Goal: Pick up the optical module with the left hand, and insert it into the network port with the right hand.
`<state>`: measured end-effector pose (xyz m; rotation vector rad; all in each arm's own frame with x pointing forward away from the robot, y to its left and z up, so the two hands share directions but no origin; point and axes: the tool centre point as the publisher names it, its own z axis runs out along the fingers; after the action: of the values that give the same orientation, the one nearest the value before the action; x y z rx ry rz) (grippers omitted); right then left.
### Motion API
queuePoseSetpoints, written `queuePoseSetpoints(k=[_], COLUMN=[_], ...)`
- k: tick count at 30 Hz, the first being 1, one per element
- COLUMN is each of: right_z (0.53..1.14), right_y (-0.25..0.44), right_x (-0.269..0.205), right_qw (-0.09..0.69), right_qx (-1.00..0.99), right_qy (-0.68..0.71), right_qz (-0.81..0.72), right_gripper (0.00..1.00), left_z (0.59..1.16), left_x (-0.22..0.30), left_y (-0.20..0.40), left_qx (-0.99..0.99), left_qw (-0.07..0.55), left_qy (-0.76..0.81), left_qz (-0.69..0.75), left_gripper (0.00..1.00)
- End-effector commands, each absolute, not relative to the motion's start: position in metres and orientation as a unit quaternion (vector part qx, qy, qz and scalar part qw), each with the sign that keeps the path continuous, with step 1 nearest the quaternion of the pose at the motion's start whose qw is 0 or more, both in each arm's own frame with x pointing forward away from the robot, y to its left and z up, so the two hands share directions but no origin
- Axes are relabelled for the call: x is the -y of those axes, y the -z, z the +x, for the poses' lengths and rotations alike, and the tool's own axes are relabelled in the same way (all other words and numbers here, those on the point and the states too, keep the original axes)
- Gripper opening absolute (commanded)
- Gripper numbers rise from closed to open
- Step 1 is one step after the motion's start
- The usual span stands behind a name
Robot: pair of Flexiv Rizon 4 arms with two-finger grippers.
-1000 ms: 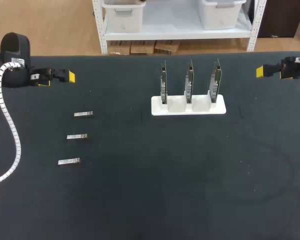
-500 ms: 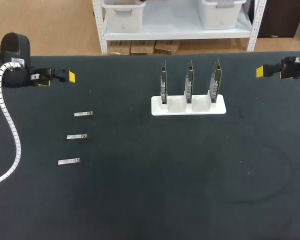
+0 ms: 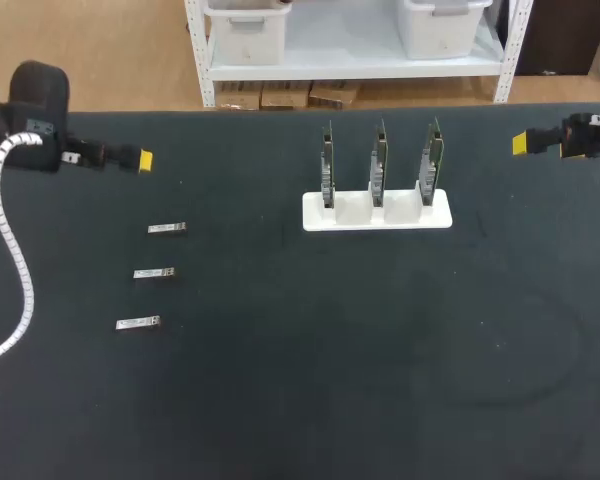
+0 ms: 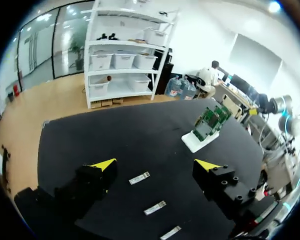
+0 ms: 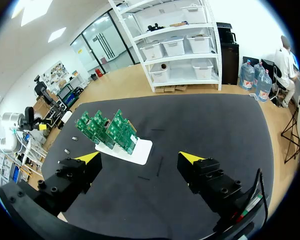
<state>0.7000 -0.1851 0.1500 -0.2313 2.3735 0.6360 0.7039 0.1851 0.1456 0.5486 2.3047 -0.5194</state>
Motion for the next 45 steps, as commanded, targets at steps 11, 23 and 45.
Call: queuePoseSetpoints(k=[11, 23, 45], right_z=[0.7, 0.7, 0.7], right_y=[-0.15, -0.15, -0.15], right_x=[0.185, 0.185, 0.185], right_qw=[0.33, 0.33, 0.33], right_qx=[-0.908, -0.908, -0.908], right_qy=[-0.243, -0.243, -0.243], right_qz=[-0.088, -0.088, -0.088], right_gripper=[1.0, 1.0, 1.0], left_z=[0.714, 0.715, 0.729], left_x=[-0.192, -0.19, -0.19], left_y=[-0.096, -0.083, -0.061], left_qx=[-0.831, -0.827, -0.757], left_qw=[0.302, 0.309, 0.221], left_qy=[0.038, 0.024, -0.073], left_qz=[0.466, 0.47, 0.61], left_gripper=[1.0, 1.0, 1.0])
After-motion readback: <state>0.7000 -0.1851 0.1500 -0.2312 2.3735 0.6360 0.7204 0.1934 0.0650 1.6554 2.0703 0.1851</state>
